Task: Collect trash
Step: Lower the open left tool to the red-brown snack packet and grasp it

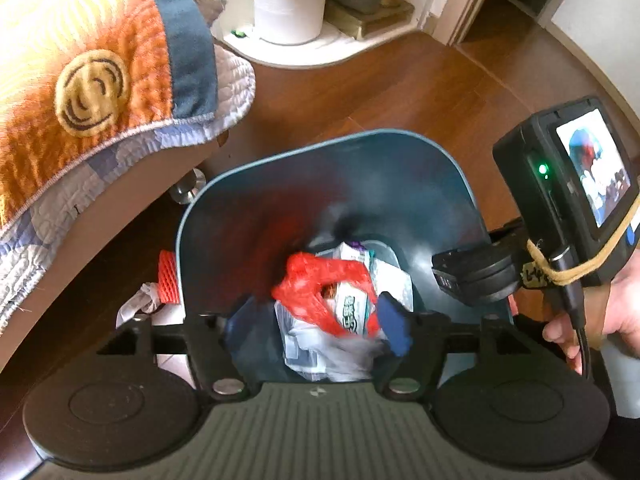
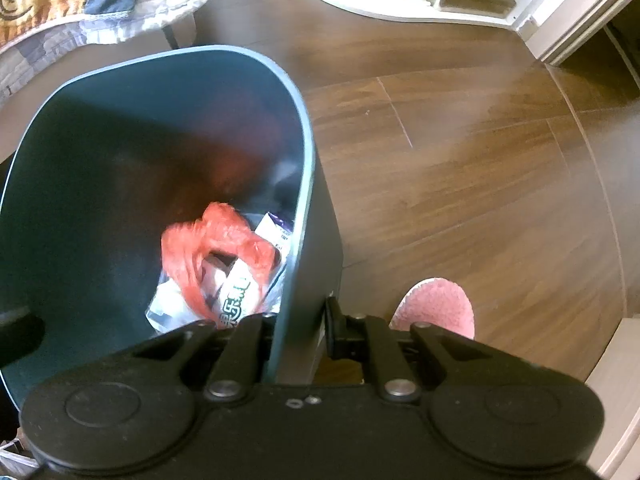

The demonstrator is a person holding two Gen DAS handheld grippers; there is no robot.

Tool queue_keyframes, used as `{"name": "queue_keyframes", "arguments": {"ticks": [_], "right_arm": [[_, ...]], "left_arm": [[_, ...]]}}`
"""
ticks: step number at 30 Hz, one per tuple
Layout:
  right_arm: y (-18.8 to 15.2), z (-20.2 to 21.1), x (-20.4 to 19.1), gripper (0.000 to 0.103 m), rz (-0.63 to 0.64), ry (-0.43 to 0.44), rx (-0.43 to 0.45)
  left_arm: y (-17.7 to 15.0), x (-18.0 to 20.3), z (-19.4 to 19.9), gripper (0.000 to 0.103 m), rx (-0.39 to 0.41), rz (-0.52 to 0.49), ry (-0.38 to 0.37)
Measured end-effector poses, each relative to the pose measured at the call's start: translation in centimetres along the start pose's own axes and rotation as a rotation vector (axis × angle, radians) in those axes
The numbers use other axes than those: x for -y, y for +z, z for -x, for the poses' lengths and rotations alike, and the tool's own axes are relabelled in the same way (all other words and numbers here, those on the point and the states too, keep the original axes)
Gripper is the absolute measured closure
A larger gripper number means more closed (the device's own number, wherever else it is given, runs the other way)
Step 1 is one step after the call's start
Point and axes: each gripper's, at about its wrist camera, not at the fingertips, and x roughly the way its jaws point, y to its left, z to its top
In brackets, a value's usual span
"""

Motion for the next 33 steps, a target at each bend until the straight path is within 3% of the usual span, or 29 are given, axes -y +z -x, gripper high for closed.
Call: {"name": "queue_keyframes", "arguments": {"ticks": [10,19,25,29,33], "right_arm": [[0.2,0.9,-0.1,0.101,0.032,-0.096,0.103],[0.8,1.2,2.4,0.101,-0.020,-0.060,0.097],[1.4,1.5,4.5,0.097,-0.094,-0.131,0.116],[1.9,2.1,7.1,0.098,-0.218,-0.125,0.134],[1.7,2.2,7.2,0.097,-0.248,-0.103,0.122]], "left_arm": [[-0.3,-2.8,0.8,0.036,0.021,0.031,0.038],[-2.4,-10.7,1.0,0.036,-0.006,0.030,0.134],[-3.1,-16.6,-2.3,0.033,-0.086,0.146,0.233],[-2.8,-17.3,-5.6,0.030,-0.104,0.129,0.297],[-2.0,-17.3,-9.4,0.028,-0.120,0.151,0.258]]}}
